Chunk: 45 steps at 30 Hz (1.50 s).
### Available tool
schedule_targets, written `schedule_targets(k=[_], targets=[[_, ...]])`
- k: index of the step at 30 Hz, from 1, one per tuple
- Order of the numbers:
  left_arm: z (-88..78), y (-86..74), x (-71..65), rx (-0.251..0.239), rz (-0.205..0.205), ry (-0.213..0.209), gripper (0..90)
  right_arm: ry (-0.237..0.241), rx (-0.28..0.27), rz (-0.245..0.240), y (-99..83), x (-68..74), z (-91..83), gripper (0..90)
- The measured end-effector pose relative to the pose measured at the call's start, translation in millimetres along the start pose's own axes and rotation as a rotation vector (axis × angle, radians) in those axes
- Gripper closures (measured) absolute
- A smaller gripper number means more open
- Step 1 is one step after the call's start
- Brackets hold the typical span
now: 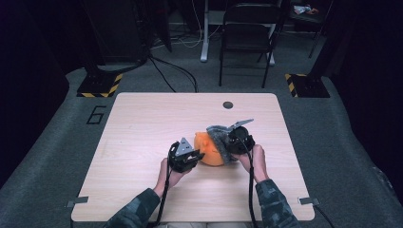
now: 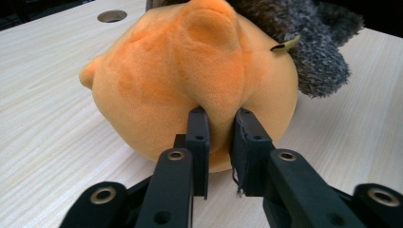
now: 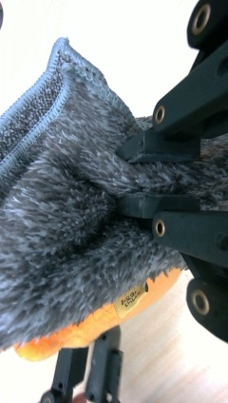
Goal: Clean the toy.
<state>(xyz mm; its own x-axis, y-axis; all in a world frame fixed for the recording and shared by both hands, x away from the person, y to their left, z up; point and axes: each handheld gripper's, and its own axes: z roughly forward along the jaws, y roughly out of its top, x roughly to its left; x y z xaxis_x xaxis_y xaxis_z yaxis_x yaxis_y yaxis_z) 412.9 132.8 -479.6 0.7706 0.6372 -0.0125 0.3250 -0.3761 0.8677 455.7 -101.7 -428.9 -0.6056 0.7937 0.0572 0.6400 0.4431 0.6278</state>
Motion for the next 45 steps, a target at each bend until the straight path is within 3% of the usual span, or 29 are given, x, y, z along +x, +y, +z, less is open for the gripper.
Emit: schedule_targets(k=[3, 8, 11, 13, 18, 21, 24, 30, 35, 40, 45], targets=[[-0.9, 0.9, -0.9, 0.013, 0.009, 0.010, 66.7, -0.015, -0.012, 0.004, -1.5, -0.9, 1.3, 77.3], [1.1, 1.6, -4.1, 0.039, 0.090, 0.084, 49.2, -0.025, -0.025, 0.007, -2.3, -2.1, 2.8, 77.2], [4.6, 0.1, -4.1, 0.045, 0.104, 0.081, 46.2, -0.028, -0.028, 0.005, -2.7, -2.8, 3.1, 77.1], [7.3, -0.7, -6.2, 0.046, 0.123, 0.089, 47.0, -0.024, -0.035, 0.010, -3.7, -4.1, 4.3, 77.1], [9.8, -3.3, -9.5, 0.029, 0.143, 0.096, 67.3, -0.019, -0.051, 0.020, -6.1, -4.5, 5.5, 77.0], [9.5, -2.7, -9.8, 0.026, 0.123, 0.099, 77.0, -0.017, -0.058, 0.019, -6.6, -4.4, 4.2, 77.0], [7.2, -0.2, -10.1, 0.025, 0.111, 0.100, 80.7, -0.016, -0.062, 0.025, -5.3, -4.5, -0.2, 77.1], [1.3, 5.6, -6.6, 0.016, 0.022, 0.062, 81.3, 0.012, -0.119, 0.028, 2.5, -1.8, -19.4, 77.0], [-1.6, 10.3, -10.2, 0.011, 0.010, 0.056, 81.3, 0.051, -0.145, -0.011, 9.8, 14.3, -28.8, 76.9], [-1.9, 10.1, -8.5, 0.008, -0.013, 0.043, 81.1, 0.014, -0.135, -0.063, 12.7, 31.8, -24.0, 76.7], [-0.6, 8.6, -5.1, 0.018, -0.014, 0.036, 80.7, -0.014, -0.112, -0.053, 9.0, 26.1, -16.7, 76.7]])
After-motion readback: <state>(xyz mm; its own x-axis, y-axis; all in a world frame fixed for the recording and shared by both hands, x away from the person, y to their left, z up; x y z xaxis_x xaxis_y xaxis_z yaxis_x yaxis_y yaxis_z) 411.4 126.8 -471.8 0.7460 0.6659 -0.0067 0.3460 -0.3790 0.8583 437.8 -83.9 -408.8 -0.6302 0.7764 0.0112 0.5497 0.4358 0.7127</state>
